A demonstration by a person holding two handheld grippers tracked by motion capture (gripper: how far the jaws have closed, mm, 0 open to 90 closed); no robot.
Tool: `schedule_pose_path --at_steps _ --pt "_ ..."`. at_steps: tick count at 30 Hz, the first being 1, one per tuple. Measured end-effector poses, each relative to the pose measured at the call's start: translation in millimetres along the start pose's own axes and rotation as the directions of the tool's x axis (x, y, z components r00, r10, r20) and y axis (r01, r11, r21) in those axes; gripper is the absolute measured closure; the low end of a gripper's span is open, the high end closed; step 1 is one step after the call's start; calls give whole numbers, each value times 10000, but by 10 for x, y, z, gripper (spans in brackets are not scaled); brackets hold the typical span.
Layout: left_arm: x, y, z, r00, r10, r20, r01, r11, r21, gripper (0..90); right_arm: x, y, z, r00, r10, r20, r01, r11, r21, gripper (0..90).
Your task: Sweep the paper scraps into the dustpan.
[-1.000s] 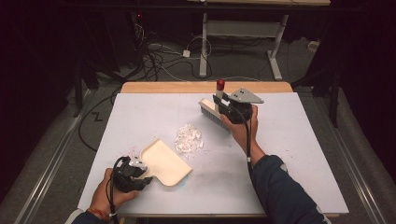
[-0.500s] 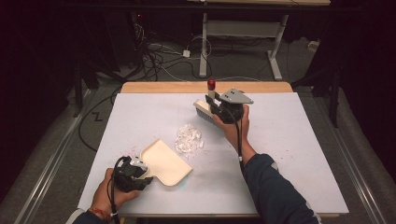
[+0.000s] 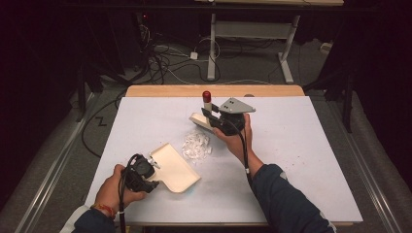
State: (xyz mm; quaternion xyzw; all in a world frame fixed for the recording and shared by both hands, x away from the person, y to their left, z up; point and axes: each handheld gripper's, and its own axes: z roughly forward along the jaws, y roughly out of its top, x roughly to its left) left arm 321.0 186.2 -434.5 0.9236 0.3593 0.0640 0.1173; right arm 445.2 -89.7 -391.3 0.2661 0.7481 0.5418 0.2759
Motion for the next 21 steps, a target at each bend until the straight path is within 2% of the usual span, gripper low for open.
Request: schedule_pose_path --at_steps 3,5,7,8,9,10,11,13,14,15,17,18,21 --pt "12 40 -5 9998 -128 145 123 9994 323 635 17 -4 -4 9998 72 -173 -71 10000 8 702" --pt "31 39 -5 9992 -228 320 218 9993 318 635 30 -10 -15 9995 117 -291 -118 9999 -10 701" --pt "49 26 9 9987 -271 442 259 9993 270 635 69 -19 -42 9971 350 -677 -345 9994 74 699" --pt "56 18 20 9981 -338 517 326 9992 243 635 69 -19 -42 9971 350 -677 -345 9994 74 699" --pt "61 11 31 9979 -341 555 328 9991 254 635 135 -11 -72 9966 251 -787 -243 9996 112 698" --pt "62 9 43 9981 -283 541 268 9992 296 635 135 -11 -72 9966 251 -787 -243 9996 112 698" --pt "63 8 48 9984 -246 519 230 9993 303 635 200 -2 -105 9938 308 -1064 -298 9995 113 700" --pt "67 10 56 9984 -223 523 206 9992 344 635 239 0 -121 9923 322 -1198 -315 9995 82 701" --pt "68 12 60 9983 -237 532 219 9991 356 635 326 -3 -152 9902 274 -1373 -271 9996 45 700" --pt "68 13 61 9984 -220 529 200 9991 369 635 326 -3 -152 9902 274 -1373 -271 9996 45 700" --pt "66 11 64 9982 -241 547 222 9991 353 635 461 -19 -188 9886 257 -1485 -260 9997 -4 697" --pt "66 8 65 9982 -259 549 241 9992 332 635 461 -19 -188 9886 257 -1485 -260 9997 -4 697" --pt "67 -10 80 9974 -336 638 322 9992 230 635 618 -25 -237 9807 343 -1925 -398 9989 -246 699"
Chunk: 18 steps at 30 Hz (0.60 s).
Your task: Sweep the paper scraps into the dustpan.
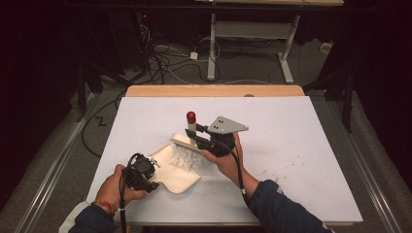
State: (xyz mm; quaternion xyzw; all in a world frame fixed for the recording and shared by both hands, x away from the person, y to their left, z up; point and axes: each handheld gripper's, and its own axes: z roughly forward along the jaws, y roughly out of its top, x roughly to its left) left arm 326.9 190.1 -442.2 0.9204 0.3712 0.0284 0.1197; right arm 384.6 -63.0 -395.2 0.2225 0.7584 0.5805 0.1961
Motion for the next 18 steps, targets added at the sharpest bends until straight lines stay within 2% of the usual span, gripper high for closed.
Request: schedule_pose_path --at_steps 1,2,3,6,12,14,18 --pt "-2 -8 8 10000 -73 34 73 9999 -71 635 0 0 0 10000 0 0 0 10000 0 699" --pt "-3 -14 19 10000 -85 39 85 9999 -141 634 90 -4 2 9996 -122 -243 122 9999 -13 697" --pt "-8 -19 31 10000 -72 8 73 9998 -209 634 139 -8 2 9994 -230 -272 230 9997 -4 697" --pt "-19 -35 66 9999 -162 48 164 9992 -368 635 216 -11 -2 9986 -361 -380 359 9993 -66 698" --pt "-39 -52 58 9999 -144 -70 140 9982 -580 634 381 38 -21 9936 -608 -956 580 9978 -319 706" --pt "-42 -54 62 9999 -147 -91 141 9981 -601 634 416 45 -6 9921 -711 -1034 681 9972 -322 706" --pt "-42 -63 81 9999 -139 -76 134 9976 -679 634 409 75 -10 9923 -572 -1100 531 9978 -402 706"
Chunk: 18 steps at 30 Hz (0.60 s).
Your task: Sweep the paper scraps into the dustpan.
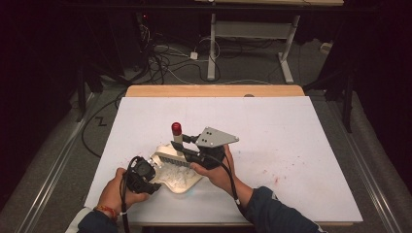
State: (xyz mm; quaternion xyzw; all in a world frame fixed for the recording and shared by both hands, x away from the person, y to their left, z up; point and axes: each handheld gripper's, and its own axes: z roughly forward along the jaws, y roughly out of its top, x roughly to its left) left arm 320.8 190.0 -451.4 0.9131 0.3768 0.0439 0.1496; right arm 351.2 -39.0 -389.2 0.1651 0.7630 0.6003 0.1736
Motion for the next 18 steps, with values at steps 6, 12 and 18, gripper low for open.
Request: schedule_pose_path --at_steps 6,12,18 --pt "2 -27 3 10000 -78 19 78 9997 -217 633 -78 94 -110 9995 288 118 -282 9987 -430 706" --pt "3 -44 4 10000 -49 17 49 9994 -329 633 -146 188 -276 9985 458 309 -438 9971 -629 706" --pt "14 -46 -1 10000 -24 90 26 9995 -302 633 -282 280 -490 9942 276 1041 -207 9975 -671 706"
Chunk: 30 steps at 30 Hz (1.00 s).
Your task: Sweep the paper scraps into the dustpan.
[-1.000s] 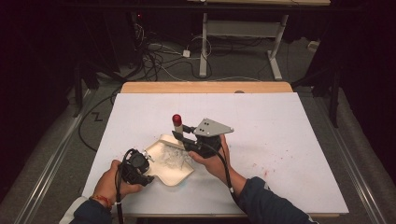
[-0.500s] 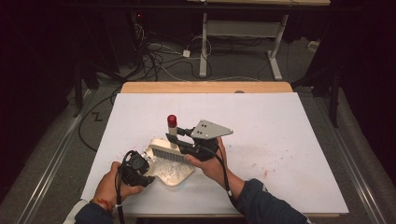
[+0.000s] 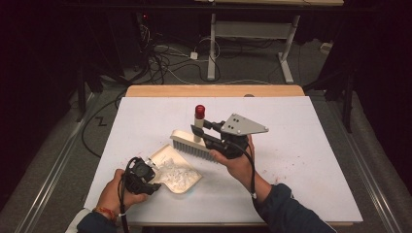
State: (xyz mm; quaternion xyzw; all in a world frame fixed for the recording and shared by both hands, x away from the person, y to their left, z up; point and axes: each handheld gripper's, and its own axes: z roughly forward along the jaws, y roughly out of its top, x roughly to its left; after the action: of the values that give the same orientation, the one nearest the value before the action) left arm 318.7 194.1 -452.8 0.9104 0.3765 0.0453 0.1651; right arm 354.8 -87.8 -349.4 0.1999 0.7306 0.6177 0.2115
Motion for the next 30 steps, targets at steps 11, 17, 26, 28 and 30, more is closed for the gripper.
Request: schedule_pose_path --at_steps 11,17,26,28,30 --pt "12 -7 -3 10000 -9 74 8 10000 12 633 -353 -79 92 9888 -378 1442 317 9985 445 706" --pt "45 -8 -4 9997 -33 260 34 10000 -24 633 -494 -227 465 9777 -764 1954 632 9953 732 706" --pt "90 -32 -23 9996 -73 278 73 10000 -3 633 -430 -382 792 9909 -625 1189 528 9952 828 705" --pt "116 -43 -30 9996 -141 257 140 9999 40 633 -365 -379 807 9942 -723 798 654 9942 858 705" --pt "137 -58 -32 9995 -201 238 201 9998 -7 633 -325 -374 802 9970 -684 359 655 9949 768 705"
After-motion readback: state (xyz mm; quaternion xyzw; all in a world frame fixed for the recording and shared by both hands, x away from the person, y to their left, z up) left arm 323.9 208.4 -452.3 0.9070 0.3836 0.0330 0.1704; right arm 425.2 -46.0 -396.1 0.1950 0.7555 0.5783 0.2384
